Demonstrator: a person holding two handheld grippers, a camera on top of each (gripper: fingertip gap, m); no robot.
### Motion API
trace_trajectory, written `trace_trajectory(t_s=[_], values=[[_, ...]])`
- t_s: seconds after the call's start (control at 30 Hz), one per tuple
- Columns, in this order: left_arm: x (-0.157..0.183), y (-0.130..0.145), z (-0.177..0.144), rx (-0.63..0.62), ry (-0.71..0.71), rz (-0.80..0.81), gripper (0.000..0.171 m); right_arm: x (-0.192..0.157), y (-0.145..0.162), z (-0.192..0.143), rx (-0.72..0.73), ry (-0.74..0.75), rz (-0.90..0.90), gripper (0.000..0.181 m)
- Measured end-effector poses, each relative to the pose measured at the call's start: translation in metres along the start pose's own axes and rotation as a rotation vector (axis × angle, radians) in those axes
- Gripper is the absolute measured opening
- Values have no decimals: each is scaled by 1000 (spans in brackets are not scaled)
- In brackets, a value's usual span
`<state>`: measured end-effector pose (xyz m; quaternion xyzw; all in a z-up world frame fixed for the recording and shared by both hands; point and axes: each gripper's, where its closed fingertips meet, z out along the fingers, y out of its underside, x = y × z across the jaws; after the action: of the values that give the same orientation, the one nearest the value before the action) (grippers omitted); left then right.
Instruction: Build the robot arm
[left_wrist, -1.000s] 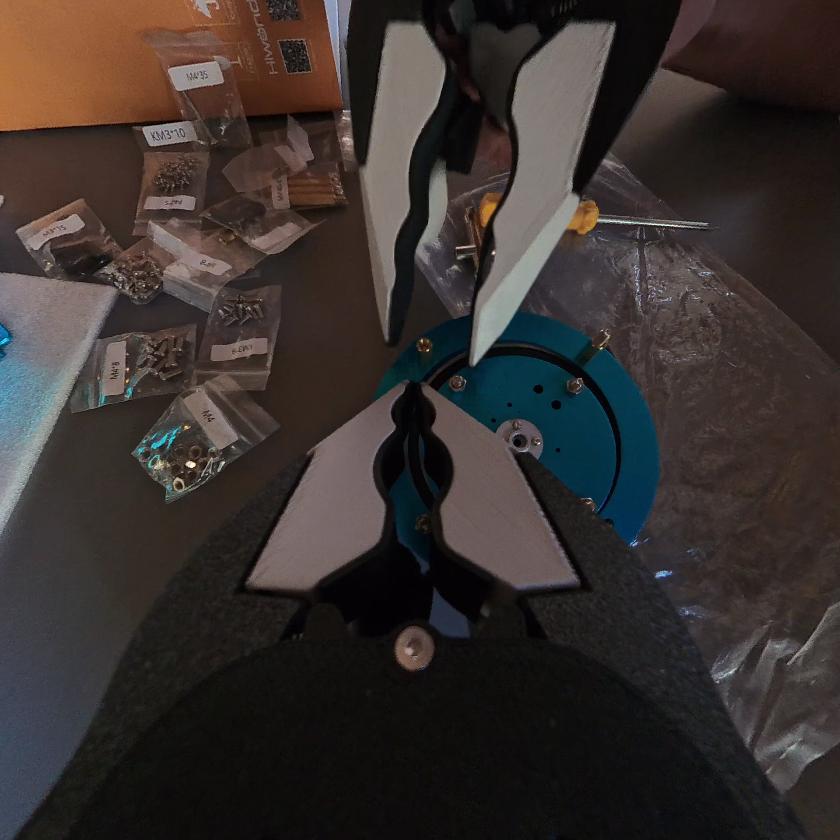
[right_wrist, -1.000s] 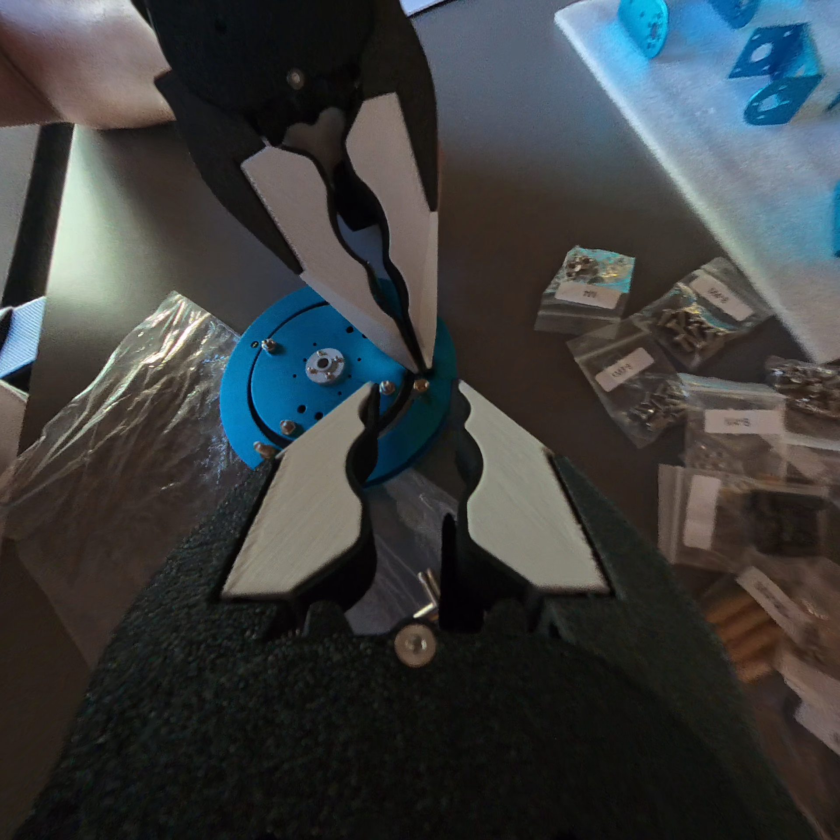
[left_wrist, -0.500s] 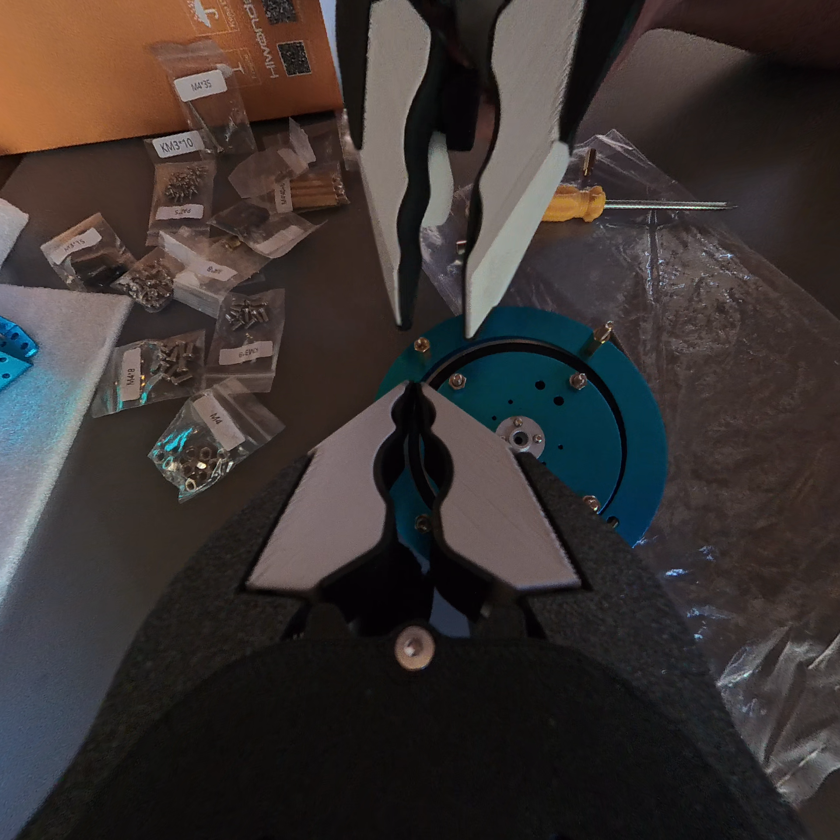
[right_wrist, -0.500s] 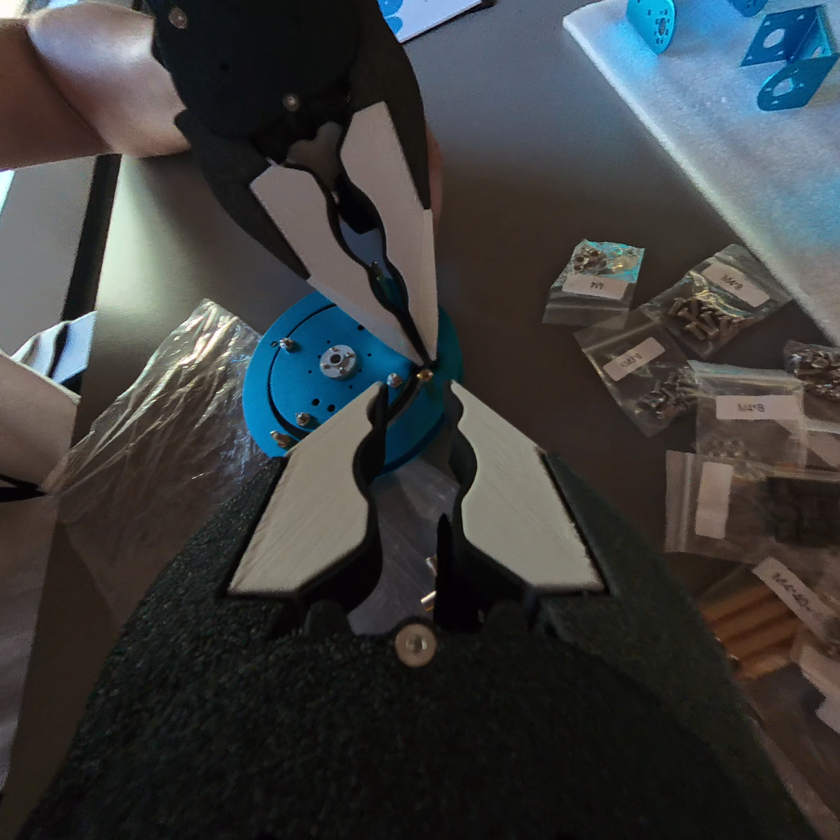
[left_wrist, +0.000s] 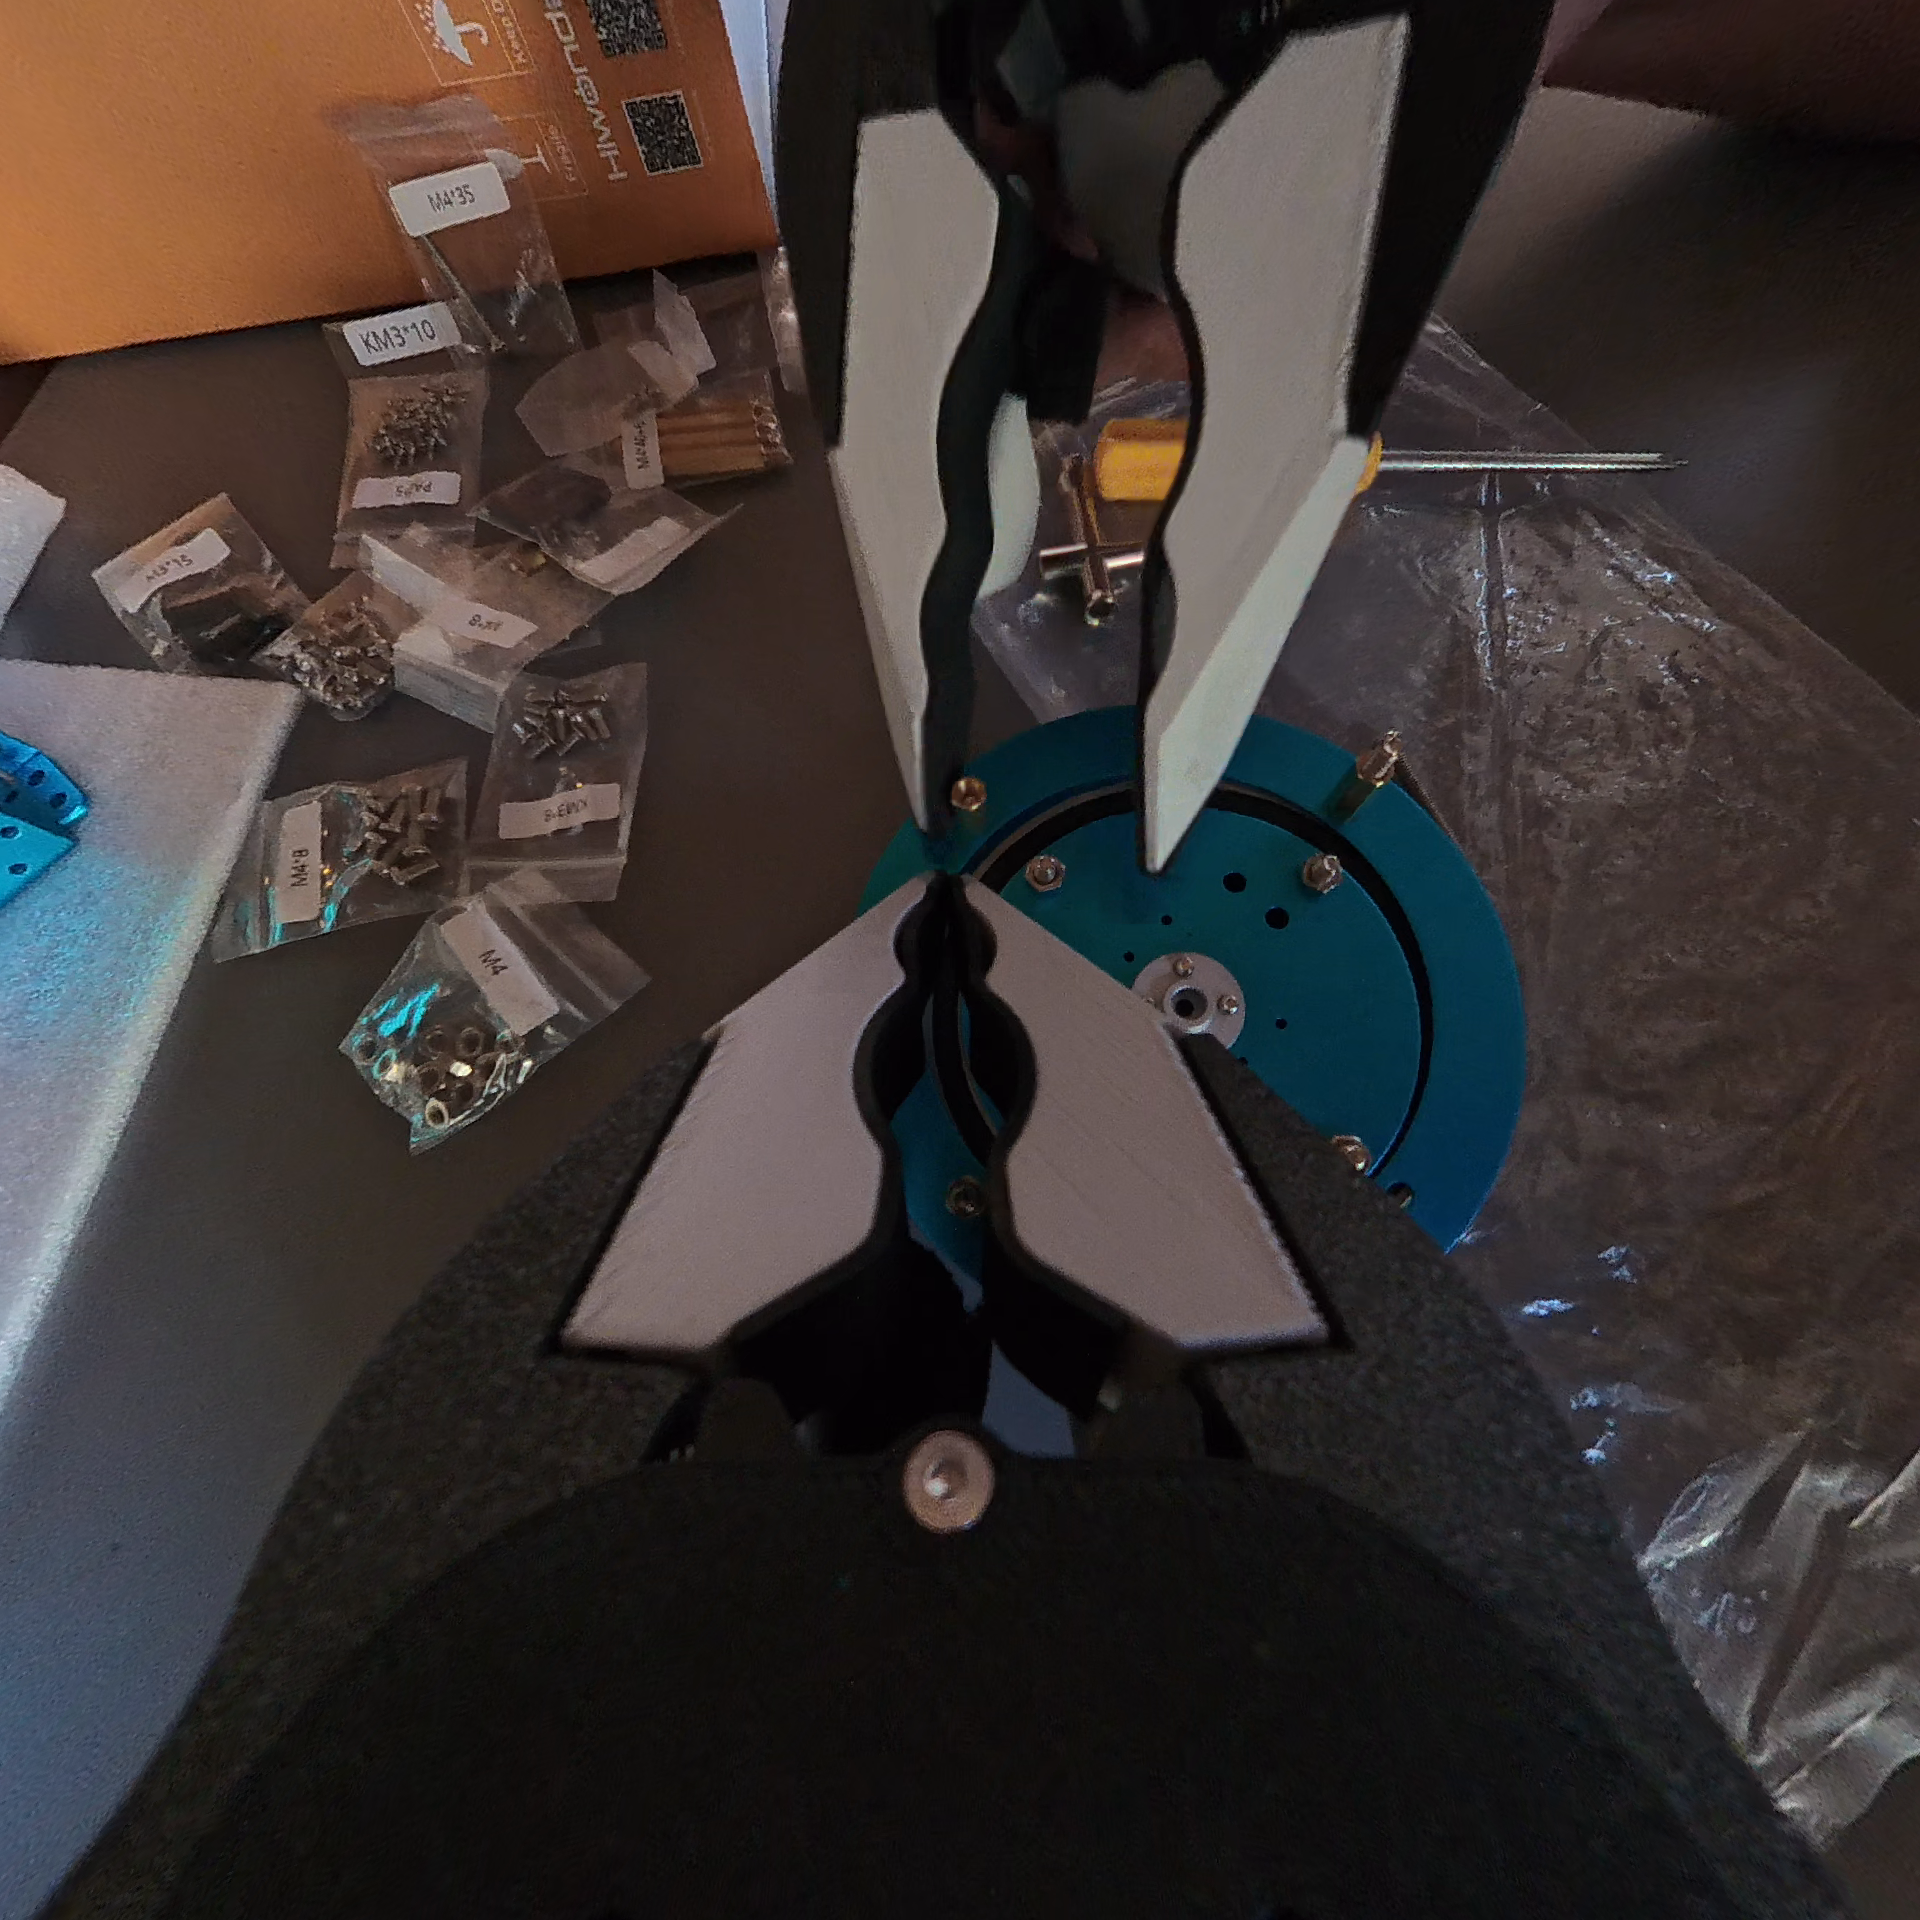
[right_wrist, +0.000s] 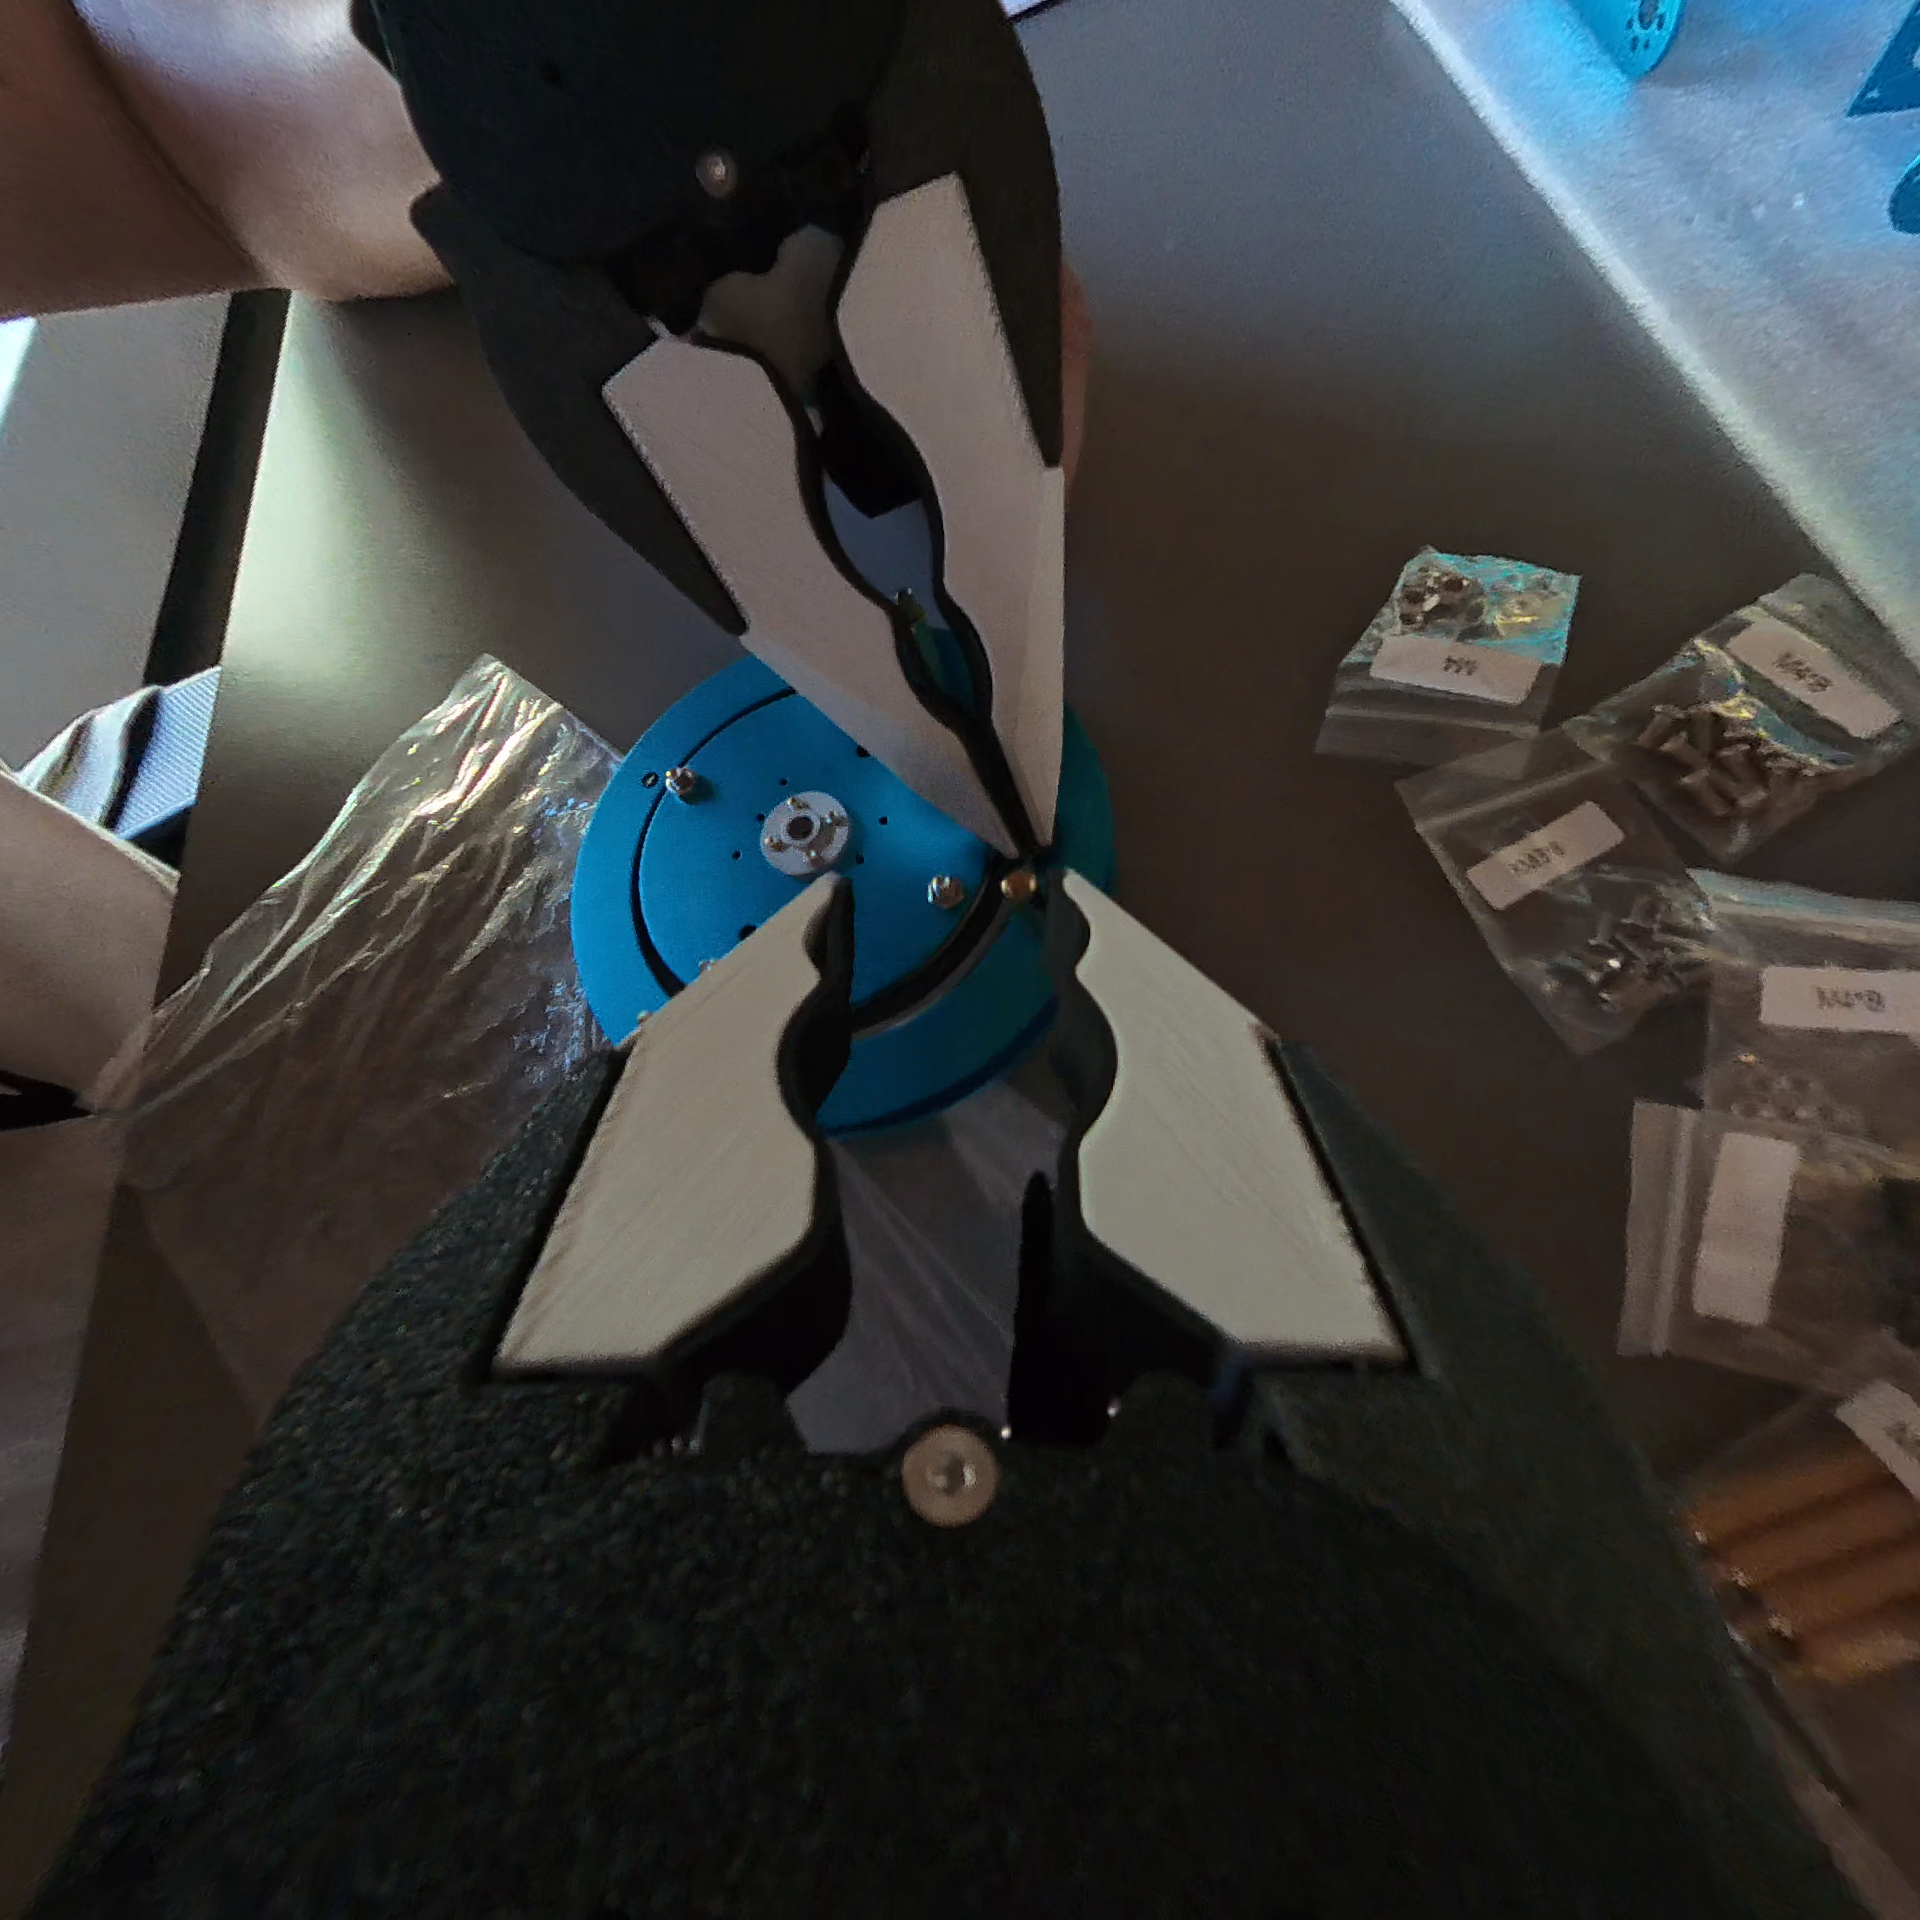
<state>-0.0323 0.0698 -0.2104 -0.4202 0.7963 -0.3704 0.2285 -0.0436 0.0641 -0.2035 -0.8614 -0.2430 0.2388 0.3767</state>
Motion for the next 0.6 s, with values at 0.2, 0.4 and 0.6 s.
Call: trace_trajectory(t_s=[0.2,0.4,0.6], values=[[0,0,0,-1,-9,7,0,7,0,-15,18,21,13,29],[1,0,0,-2,-3,9,0,-1,-2,1,0,-1,-11,35],[2,0,0,-4,-8,14,0,3,3,-14,10,10,11,32]])
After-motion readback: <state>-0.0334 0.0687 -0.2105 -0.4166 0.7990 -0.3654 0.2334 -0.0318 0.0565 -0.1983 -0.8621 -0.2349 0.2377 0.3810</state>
